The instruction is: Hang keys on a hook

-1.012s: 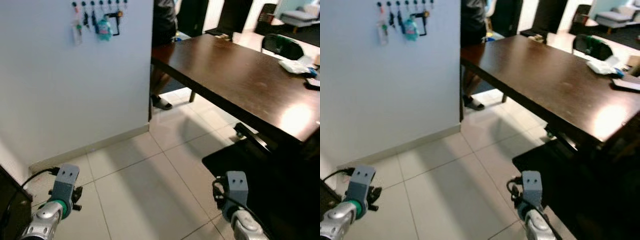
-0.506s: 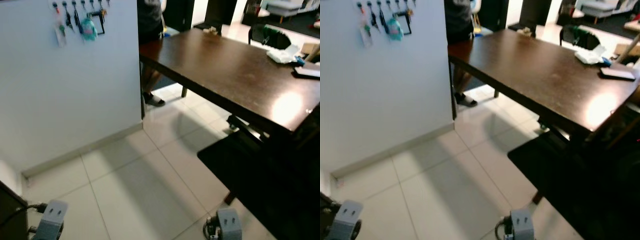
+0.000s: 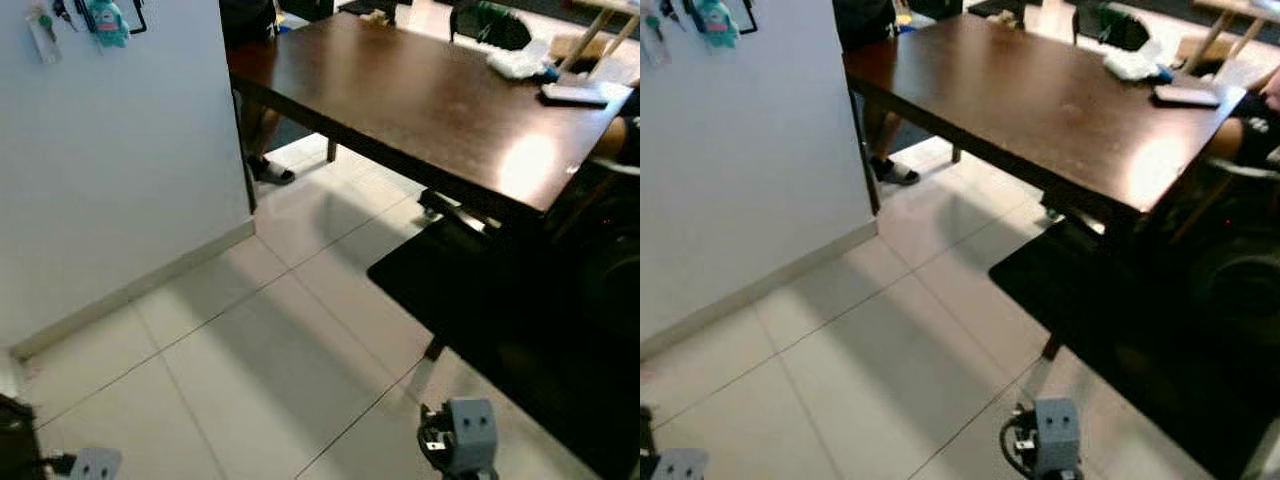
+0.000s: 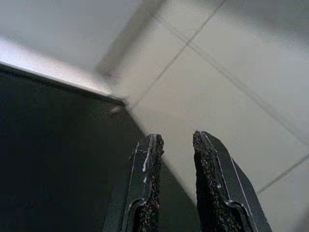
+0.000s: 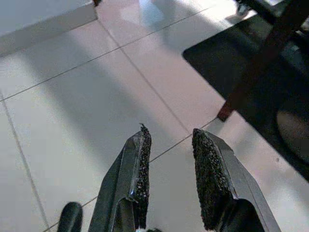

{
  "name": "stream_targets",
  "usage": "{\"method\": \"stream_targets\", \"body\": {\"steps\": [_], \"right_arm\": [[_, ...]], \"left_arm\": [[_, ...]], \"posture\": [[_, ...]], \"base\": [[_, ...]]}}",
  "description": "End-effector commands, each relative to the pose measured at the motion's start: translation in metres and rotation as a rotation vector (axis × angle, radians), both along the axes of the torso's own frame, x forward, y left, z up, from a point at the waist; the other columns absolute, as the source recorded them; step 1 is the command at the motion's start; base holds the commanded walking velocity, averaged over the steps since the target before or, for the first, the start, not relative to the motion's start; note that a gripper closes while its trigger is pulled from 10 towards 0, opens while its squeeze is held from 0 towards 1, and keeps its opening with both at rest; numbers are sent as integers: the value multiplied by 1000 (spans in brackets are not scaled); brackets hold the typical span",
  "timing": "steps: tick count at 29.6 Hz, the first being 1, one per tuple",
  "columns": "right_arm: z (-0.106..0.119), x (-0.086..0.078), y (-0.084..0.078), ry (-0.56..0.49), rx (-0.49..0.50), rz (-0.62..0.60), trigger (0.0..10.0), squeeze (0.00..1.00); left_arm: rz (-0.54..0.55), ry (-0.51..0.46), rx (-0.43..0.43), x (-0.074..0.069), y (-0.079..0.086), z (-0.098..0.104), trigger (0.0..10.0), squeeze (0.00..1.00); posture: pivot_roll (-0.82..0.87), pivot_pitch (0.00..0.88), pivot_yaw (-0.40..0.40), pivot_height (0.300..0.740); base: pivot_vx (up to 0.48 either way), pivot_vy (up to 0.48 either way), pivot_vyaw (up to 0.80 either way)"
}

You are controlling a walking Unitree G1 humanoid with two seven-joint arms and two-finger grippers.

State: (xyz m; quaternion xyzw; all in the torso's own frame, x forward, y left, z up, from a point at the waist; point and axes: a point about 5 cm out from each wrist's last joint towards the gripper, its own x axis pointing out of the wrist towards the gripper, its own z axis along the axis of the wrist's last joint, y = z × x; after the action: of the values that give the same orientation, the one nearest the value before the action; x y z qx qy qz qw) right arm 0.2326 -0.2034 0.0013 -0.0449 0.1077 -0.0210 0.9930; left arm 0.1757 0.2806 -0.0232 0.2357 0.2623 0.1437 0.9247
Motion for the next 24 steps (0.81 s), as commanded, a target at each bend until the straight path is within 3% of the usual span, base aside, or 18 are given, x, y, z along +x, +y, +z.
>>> {"method": "stream_targets", "body": {"steps": [1, 2, 4, 8, 16, 18, 19, 20, 24], "right_arm": [[1, 1, -9, 16, -3, -46, 10000, 0], [1, 1, -9, 16, -3, -46, 10000, 0], [3, 5, -14, 33, -5, -42, 10000, 0], [9, 12, -23, 17, -29, -17, 10000, 0], [26, 26, -27, -45, -45, -12, 10000, 0], [44, 38, -24, -116, -21, -9, 10000, 0], [44, 38, -24, -116, -21, -9, 10000, 0], [60, 47, -15, -179, -10, 33, 10000, 0], [69, 51, -4, -211, -26, 104, 10000, 0]], "left_arm": [[11, -66, 12, 25, -3, 25, 10000, 0], [11, -66, 12, 25, -3, 25, 10000, 0], [-124, -163, 10, 47, -28, 54, 10000, 0], [-206, -214, 58, 52, -41, 71, 10000, 0], [-281, -297, -23, 59, -64, 90, 10000, 0], [-345, -350, -89, 61, -79, 101, 10000, 0], [-345, -350, -89, 61, -79, 101, 10000, 0], [-391, -348, -120, 59, -87, 107, 10000, 0], [-404, -347, -132, 56, -91, 116, 10000, 0]], "posture": [[36, 185, 126, 740], [36, 185, 126, 740], [29, 183, 108, 740], [33, 177, 87, 740], [41, 168, 78, 740], [44, 165, 77, 740], [44, 165, 77, 740], [48, 161, 77, 740], [52, 158, 77, 740]], "base": [[0, 0, 0], [0, 0, 0], [0, 0, 0], [0, 0, 0], [0, 0, 0], [0, 0, 0], [0, 0, 0], [0, 0, 0], [0, 0, 0]]}}
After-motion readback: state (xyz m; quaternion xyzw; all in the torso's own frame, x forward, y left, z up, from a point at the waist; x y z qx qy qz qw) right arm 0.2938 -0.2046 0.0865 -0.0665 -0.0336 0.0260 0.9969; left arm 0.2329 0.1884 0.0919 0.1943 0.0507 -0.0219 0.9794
